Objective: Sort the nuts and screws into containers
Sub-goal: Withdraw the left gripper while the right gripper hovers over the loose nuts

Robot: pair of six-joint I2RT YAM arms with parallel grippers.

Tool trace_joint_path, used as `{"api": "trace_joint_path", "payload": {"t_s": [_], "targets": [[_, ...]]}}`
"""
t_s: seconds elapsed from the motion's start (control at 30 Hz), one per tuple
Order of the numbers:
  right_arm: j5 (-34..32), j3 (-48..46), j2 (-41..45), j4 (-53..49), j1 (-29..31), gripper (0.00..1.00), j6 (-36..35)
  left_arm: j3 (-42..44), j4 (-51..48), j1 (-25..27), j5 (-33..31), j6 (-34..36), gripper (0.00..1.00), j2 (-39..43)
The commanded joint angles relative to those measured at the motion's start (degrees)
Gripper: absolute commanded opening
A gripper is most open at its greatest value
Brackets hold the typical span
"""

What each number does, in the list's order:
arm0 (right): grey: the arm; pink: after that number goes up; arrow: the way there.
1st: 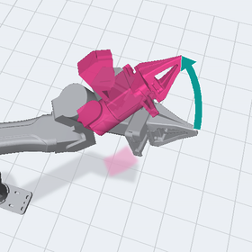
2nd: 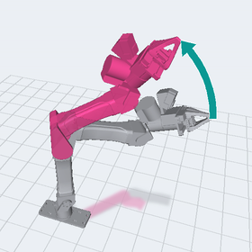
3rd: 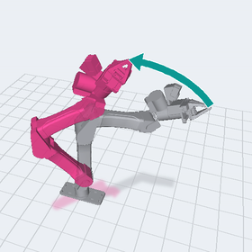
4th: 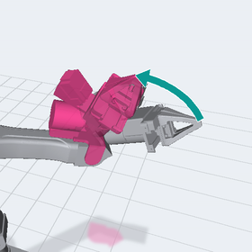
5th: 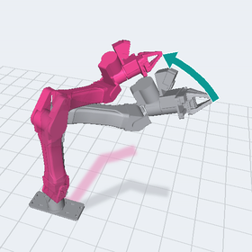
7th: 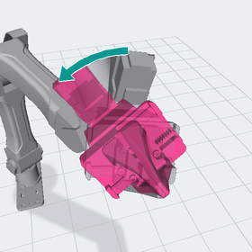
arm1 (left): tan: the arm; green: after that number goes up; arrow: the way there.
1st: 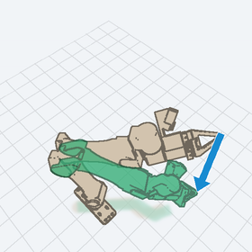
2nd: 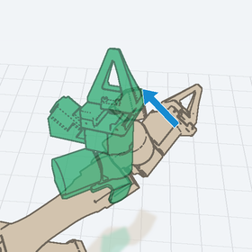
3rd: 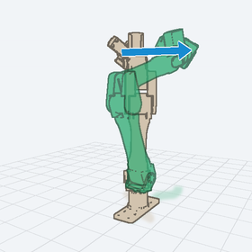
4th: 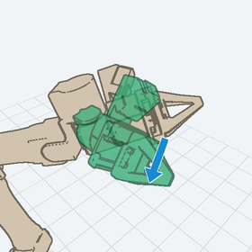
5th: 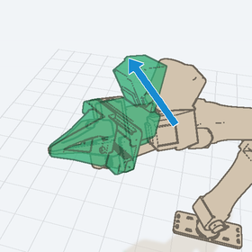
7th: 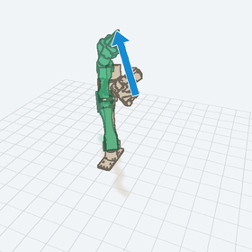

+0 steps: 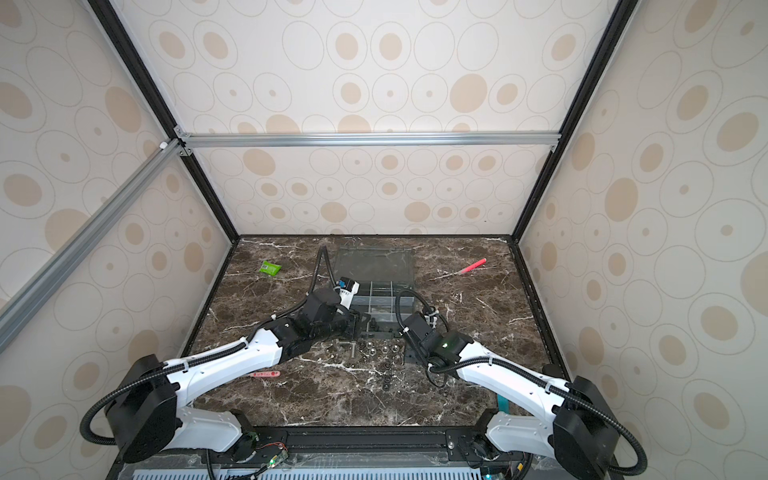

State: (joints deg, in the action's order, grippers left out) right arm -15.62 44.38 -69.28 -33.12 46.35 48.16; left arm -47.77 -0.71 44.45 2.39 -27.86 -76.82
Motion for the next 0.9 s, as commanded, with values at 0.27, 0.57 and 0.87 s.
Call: {"api": "trace_joint_path", "payload": {"t_s": [0.27, 0.57, 0.87], "targets": [[2.12, 5.74, -5.99, 4.04, 0.57, 0.57, -5.35, 3.49, 3.83, -0.5, -1.95, -4.31, 0.49, 3.69], [2.74, 4.82, -8.48, 5.39, 0.59, 0.57, -3.52, 5.94, 5.11, -0.47, -5.03, -5.01, 0.49, 5.87], [6.34, 8.75, -15.03, 5.31, 0.66, 0.57, -4.63, 8.58, 3.97, -0.46, -7.09, -5.91, 0.49, 8.64]]}}
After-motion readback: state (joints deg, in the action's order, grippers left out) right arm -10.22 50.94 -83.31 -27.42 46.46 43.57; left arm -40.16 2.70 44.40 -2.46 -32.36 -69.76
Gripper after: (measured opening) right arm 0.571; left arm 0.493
